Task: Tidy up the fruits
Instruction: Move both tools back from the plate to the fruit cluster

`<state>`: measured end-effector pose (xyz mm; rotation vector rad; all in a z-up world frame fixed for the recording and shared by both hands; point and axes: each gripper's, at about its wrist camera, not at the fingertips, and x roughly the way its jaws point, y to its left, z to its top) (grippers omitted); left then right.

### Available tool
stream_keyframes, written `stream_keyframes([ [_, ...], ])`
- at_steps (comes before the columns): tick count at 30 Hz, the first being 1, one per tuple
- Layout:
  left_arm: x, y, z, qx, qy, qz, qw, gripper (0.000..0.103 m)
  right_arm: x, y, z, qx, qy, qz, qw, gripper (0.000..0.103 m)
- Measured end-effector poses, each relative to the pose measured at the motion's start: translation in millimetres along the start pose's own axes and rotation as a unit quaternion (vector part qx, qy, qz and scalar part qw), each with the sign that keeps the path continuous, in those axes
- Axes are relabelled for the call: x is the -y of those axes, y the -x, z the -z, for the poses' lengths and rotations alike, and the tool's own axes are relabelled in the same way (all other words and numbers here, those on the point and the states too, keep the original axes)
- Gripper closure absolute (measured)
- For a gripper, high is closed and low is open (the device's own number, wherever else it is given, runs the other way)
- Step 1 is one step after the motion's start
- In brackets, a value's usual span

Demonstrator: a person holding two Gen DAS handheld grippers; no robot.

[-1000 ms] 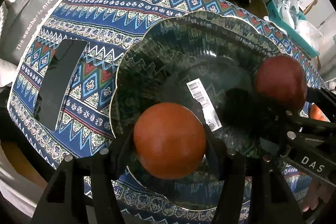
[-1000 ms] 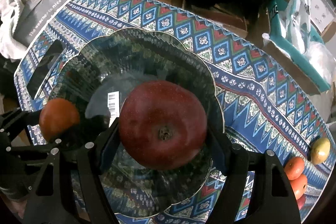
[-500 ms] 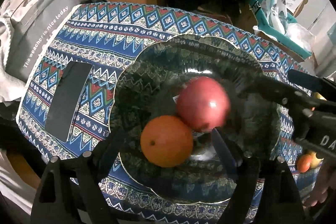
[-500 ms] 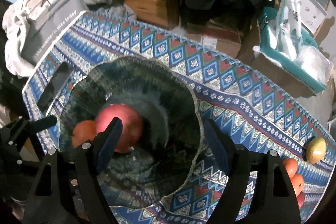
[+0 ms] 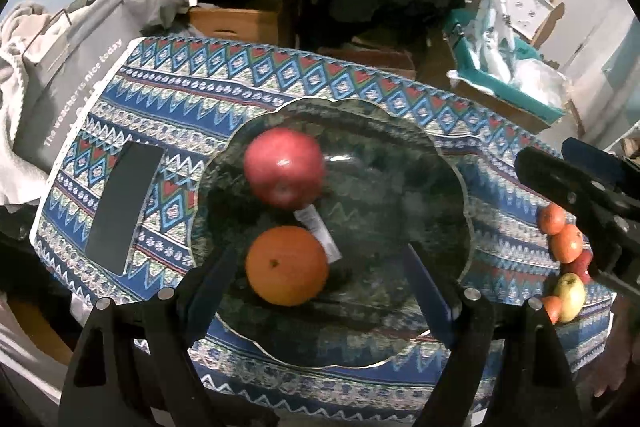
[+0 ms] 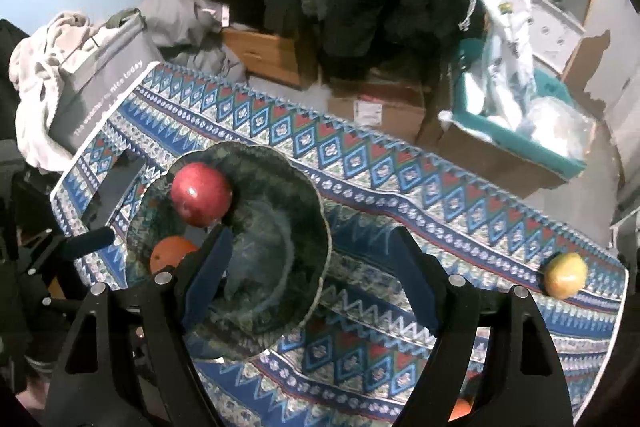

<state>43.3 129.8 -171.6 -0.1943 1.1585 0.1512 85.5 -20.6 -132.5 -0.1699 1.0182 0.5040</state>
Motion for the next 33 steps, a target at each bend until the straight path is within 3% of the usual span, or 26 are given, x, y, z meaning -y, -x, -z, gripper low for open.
stream_keyframes([
  [17,69,32,6,0.023,-0.055,0.046,0.9972,0.017,57,76,41,0.037,-0.03,0.052,0.998,0.018],
  [33,154,40,21,0.024,-0.136,0.075,0.9875,0.017,157,106,109,0.027,-0.134,0.111,0.984,0.018],
])
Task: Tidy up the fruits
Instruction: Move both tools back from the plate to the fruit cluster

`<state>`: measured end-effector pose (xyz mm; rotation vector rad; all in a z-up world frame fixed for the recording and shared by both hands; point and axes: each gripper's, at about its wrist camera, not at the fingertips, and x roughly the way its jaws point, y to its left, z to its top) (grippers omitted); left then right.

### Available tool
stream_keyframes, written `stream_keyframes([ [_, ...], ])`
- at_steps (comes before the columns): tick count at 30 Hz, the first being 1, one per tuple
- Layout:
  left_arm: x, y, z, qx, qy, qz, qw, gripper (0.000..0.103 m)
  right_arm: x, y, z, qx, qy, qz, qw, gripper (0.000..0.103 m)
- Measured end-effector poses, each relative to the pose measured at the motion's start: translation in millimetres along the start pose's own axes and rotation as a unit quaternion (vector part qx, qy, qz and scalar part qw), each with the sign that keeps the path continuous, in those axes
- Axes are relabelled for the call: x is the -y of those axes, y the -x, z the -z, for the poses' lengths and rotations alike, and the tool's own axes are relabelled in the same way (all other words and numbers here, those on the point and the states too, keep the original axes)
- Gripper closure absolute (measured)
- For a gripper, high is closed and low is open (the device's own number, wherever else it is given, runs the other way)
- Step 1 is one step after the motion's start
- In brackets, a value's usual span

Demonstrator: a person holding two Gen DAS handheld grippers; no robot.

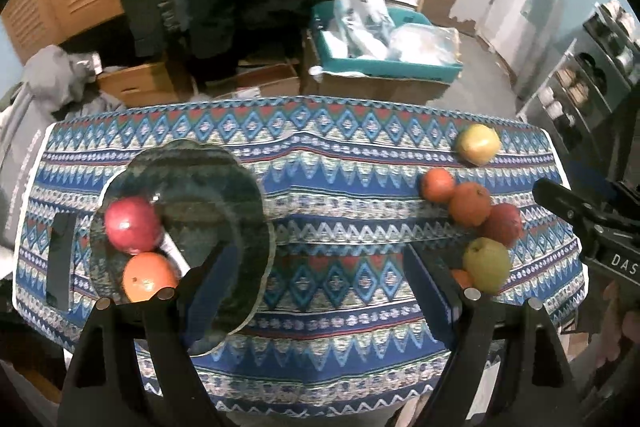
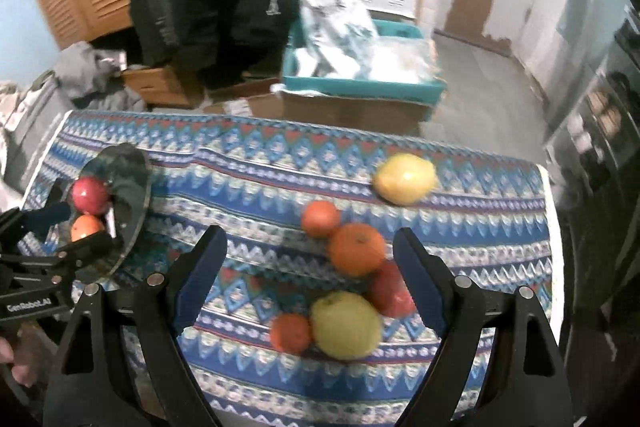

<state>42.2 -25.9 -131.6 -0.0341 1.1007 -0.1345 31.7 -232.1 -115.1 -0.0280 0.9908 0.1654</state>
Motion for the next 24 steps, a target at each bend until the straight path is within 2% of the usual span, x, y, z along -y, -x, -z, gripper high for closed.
stream_keyframes([
  [9,40,-15,0,-0.012,-0.039,0.001,0.9992,0.017,50,-5,21,-0.013,-0.044,0.025,0.999,0.018],
  [15,56,-34,-3,-0.025,-0.052,-0.006,0.9983,0.017,74,-28,33,-0.043,-0.068,0.031,0.996,0.018],
  [24,64,-57,-5,-0.034,-0.054,-0.014,0.9979,0.017,88,-65,45,-0.086,-0.078,0.032,0.993,0.018],
])
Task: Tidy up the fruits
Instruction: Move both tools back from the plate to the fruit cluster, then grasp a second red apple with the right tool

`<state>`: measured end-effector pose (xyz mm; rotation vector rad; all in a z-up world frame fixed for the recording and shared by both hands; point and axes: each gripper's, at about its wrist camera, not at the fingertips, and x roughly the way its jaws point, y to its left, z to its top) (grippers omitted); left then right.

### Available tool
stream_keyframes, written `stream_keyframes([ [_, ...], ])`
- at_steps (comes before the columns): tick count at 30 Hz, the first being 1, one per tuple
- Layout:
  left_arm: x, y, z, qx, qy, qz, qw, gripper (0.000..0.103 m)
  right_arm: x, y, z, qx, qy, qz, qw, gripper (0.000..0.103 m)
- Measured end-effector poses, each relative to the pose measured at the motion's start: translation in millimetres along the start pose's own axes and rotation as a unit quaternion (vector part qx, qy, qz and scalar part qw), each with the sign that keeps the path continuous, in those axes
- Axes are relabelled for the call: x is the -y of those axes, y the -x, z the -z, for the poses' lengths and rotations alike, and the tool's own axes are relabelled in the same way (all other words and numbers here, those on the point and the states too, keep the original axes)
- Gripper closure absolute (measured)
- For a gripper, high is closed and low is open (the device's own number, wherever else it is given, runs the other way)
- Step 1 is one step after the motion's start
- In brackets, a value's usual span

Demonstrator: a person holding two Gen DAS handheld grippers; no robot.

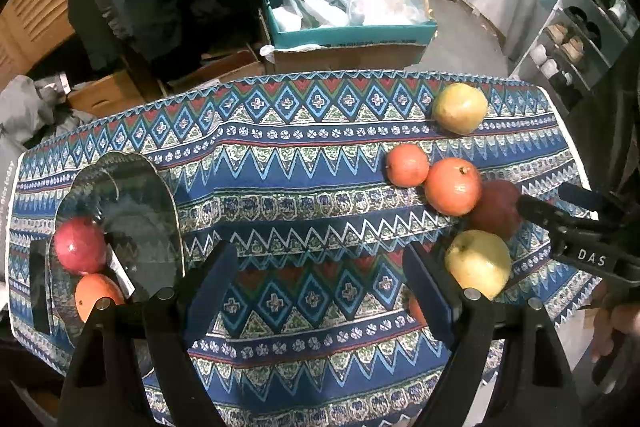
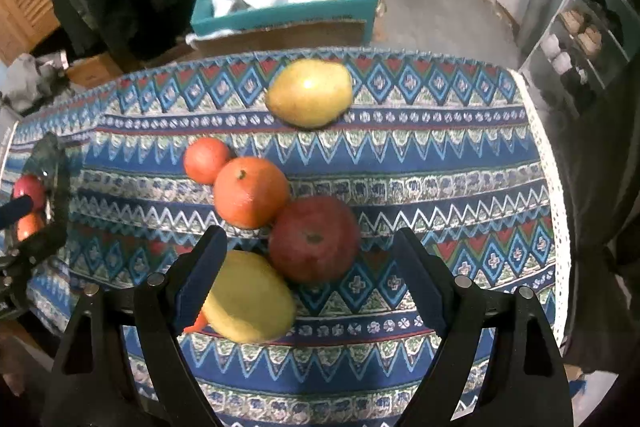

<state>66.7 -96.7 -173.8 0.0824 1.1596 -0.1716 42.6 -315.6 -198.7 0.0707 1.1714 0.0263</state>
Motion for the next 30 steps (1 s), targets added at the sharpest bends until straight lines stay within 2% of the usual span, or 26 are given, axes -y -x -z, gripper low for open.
stream_keyframes([
  [13,3,-28,-7,-0.022,0.001,-0.012,0.9997,0.017,9,-50,6,-0.054,-0.005,0.007,0.999,0.018],
  [20,11,-37,-11,-0.025,-0.009,-0.013,0.9996,0.017,13,-79,4,-0.08,-0.021,-0.014,0.996,0.018],
  [22,11,-39,-10,-0.03,-0.008,-0.009,0.9995,0.017,15,-84,4,-0.084,-0.027,-0.02,0.996,0.02],
  [24,13,-41,-8,-0.034,-0.009,-0.004,0.9994,0.017,16,-87,4,-0.084,-0.034,-0.037,0.995,0.028],
  [30,22,-47,-3,-0.044,-0.018,0.005,0.9989,0.017,13,-86,4,-0.075,-0.035,-0.031,0.996,0.028],
])
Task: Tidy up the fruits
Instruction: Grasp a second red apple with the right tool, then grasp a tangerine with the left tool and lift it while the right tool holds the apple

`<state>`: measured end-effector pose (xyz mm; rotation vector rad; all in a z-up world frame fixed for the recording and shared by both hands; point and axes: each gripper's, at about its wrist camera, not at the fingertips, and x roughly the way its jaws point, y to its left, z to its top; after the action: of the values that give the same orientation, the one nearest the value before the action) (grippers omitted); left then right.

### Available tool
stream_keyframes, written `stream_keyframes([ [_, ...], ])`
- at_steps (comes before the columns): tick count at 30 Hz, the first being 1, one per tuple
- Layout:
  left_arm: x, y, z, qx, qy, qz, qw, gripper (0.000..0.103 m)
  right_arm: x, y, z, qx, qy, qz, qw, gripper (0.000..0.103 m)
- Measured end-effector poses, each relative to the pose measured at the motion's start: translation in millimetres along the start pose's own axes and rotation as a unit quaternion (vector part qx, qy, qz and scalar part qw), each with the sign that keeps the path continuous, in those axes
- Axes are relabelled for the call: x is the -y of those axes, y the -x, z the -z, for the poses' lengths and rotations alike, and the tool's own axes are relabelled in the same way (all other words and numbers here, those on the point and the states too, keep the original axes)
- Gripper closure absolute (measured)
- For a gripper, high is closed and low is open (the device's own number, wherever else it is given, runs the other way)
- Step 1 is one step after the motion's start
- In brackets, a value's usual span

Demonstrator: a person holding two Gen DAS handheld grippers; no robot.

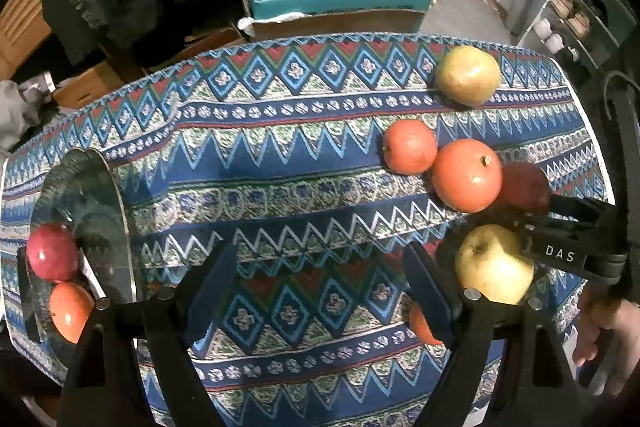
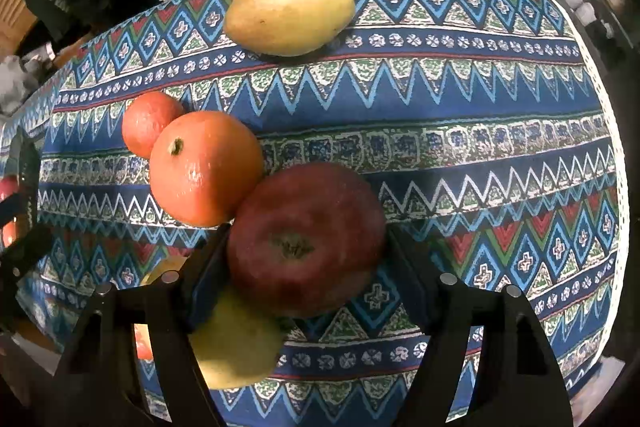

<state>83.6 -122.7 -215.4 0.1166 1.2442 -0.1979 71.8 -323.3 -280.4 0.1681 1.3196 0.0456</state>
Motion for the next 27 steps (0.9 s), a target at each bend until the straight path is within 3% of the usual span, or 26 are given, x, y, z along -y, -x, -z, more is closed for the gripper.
stream_keyframes([
  [5,6,5,6,0.001,-0.006,0.009,0.9999,0.017,5,18,8,0.022,0.003,0.028,0.999,0.028],
  [14,22,13,23,-0.003,-0.021,0.041,0.9989,0.017,17,57,30,0.053,-0.001,0.04,0.998,0.028],
  [27,51,12,43,0.0,-0.052,0.058,0.997,0.017,18,76,61,0.058,-0.008,0.041,0.997,0.028],
])
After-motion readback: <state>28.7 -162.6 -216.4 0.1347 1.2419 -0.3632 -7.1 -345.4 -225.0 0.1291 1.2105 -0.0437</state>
